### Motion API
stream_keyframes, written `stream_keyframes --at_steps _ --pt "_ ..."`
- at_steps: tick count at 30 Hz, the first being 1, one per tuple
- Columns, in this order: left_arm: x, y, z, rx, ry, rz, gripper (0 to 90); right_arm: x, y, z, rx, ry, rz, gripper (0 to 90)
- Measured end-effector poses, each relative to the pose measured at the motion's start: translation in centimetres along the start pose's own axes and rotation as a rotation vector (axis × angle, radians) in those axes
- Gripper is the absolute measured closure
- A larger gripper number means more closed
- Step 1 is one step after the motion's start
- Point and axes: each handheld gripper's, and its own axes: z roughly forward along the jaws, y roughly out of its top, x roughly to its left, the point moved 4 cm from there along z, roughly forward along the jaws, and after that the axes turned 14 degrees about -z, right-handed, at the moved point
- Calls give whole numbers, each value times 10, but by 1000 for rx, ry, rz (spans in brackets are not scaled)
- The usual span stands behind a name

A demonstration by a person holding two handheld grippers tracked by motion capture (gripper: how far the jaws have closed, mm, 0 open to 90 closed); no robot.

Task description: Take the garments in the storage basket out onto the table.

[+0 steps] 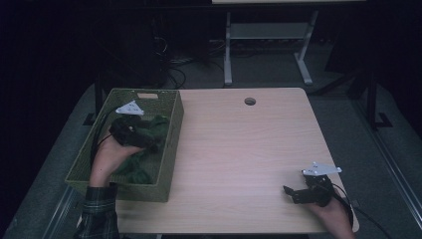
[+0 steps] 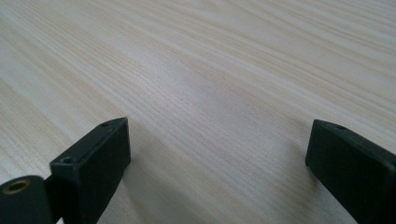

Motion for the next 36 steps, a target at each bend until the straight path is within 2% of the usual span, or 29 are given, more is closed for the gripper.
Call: stream_keyframes --at_steps 4,7,16,24,36 --pt "13 -5 -5 2 38 -12 222 0 0 0 -1 0 0 60" --pt "21 -9 -6 5 60 -36 233 0 0 0 -1 0 -1 60" --pt "42 -24 -2 50 130 -72 266 0 0 0 0 0 0 60" --pt "62 -39 3 97 169 -111 276 0 0 0 0 0 0 60" --pt "86 -59 24 176 206 -152 263 0 0 0 0 0 0 60"
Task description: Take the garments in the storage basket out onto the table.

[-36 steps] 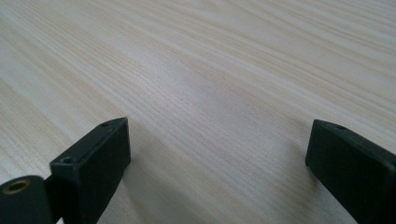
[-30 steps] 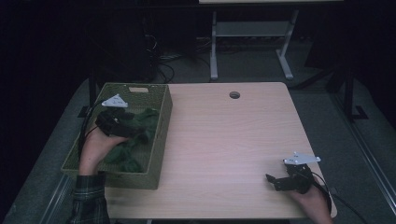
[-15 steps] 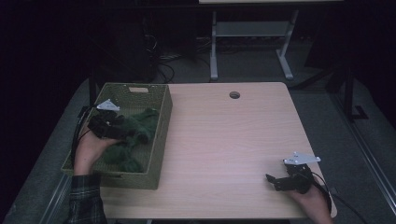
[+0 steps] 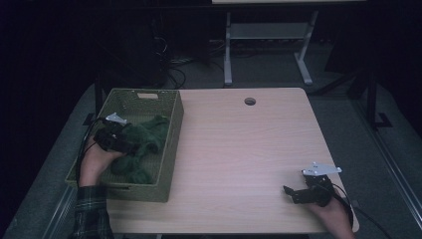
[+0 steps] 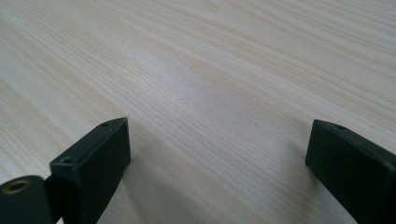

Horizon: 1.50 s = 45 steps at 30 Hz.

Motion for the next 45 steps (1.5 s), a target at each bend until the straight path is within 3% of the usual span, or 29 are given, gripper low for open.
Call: stream_keyframes --at_steps 8,15,18,22,25,30,39,45 --pt "8 -7 17 59 30 -23 219 0 0 0 0 0 0 60" --pt "7 -9 22 88 12 -37 249 0 0 0 0 0 0 60" --pt "7 -10 23 111 -4 -44 331 0 0 0 0 0 0 60" --pt "5 -11 21 123 -32 -39 547 0 0 0 0 0 0 60" --pt "5 -11 19 136 -56 -61 707 0 0 0 0 0 0 60" --pt "5 -11 17 150 -73 -76 781 0 0 0 0 0 0 60" --pt "1 -5 0 76 -104 -78 790 0 0 0 0 0 0 60" --pt "-4 2 -20 -9 -134 -81 791 0 0 0 0 0 0 60"
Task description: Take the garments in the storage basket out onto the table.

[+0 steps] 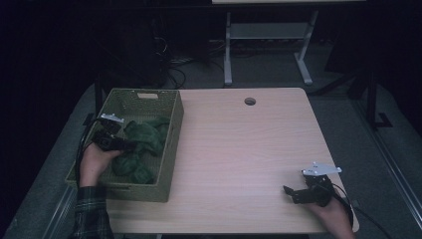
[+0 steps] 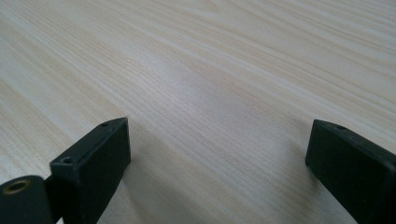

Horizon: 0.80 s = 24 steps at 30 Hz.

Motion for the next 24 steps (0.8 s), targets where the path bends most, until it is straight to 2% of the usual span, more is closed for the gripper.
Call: stream_keyframes --at_steps 3,11,18,24 --pt "-3 2 -11 -48 -31 -9 791 0 0 0 0 0 0 60" --pt "-8 10 -35 -136 -99 -23 793 0 0 0 0 0 0 60" --pt "-11 19 -54 -190 -148 -31 795 0 0 0 0 0 0 60" --pt "-19 28 -70 -229 -179 -28 796 0 0 0 0 0 0 60"
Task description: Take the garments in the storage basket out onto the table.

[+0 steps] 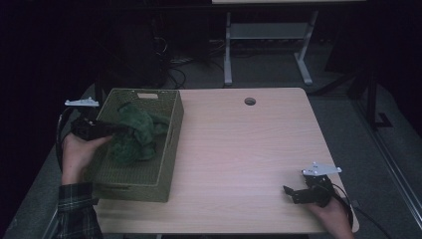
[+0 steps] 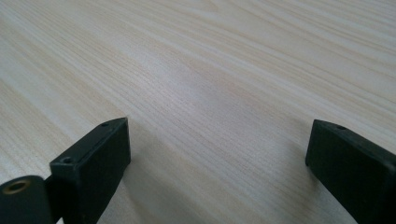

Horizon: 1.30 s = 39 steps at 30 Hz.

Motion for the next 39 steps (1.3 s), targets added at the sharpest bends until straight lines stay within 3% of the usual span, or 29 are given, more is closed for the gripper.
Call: stream_keyframes --at_steps 13,20,39 --pt "-22 30 -29 -63 -27 38 800 0 0 0 0 0 0 60" --pt "-35 39 -35 -77 -50 62 801 0 0 0 0 0 0 60" --pt "-89 56 3 -24 -128 141 801 0 0 0 0 0 0 60"
